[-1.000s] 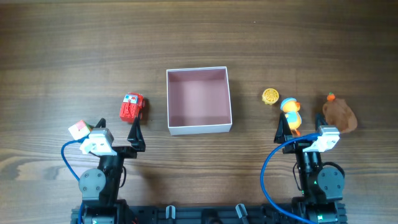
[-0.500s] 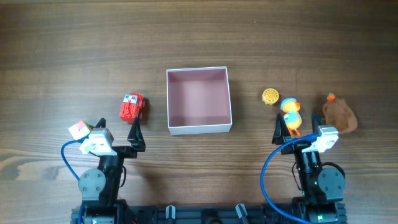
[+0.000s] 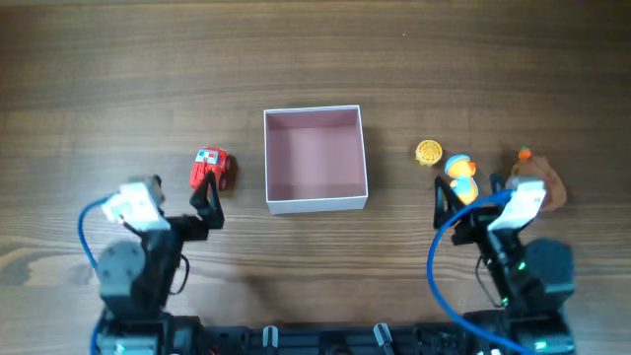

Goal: Pack container
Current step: 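Move the left gripper down onto the red toy truck and grasp it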

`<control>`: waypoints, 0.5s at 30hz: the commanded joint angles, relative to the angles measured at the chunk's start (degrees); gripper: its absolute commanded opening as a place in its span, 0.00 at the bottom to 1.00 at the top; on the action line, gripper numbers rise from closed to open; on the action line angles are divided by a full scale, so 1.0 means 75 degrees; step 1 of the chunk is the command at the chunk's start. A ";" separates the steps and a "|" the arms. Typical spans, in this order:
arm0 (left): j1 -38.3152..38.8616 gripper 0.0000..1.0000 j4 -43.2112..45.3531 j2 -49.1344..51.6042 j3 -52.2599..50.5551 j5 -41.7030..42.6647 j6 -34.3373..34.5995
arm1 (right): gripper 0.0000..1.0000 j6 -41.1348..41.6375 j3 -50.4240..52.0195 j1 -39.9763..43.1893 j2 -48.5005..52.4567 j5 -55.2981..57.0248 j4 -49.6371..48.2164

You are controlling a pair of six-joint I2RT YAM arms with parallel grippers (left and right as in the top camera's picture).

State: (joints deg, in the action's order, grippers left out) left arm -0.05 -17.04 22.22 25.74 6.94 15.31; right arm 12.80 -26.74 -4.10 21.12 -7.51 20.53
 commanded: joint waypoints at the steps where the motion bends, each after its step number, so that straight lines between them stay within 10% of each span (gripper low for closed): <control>1: 0.0041 1.00 -0.1131 0.1923 0.1941 0.0125 0.0070 | 1.00 -0.0201 -0.1649 -0.0047 0.1620 -0.0137 0.0935; 8: 0.0041 1.00 -0.4517 0.5321 0.5429 0.0070 -0.0015 | 1.00 -0.0874 -0.5251 -0.0047 0.5033 -0.0216 0.4724; 15: 0.0035 1.00 -0.5132 0.6356 0.5785 0.0041 -0.0146 | 1.00 -0.1419 -0.5764 -0.0047 0.6391 -0.0361 0.6129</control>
State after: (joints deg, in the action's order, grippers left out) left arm -0.05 -55.31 68.01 67.85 6.98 15.35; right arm 4.19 -68.77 -4.21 65.78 -10.09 64.71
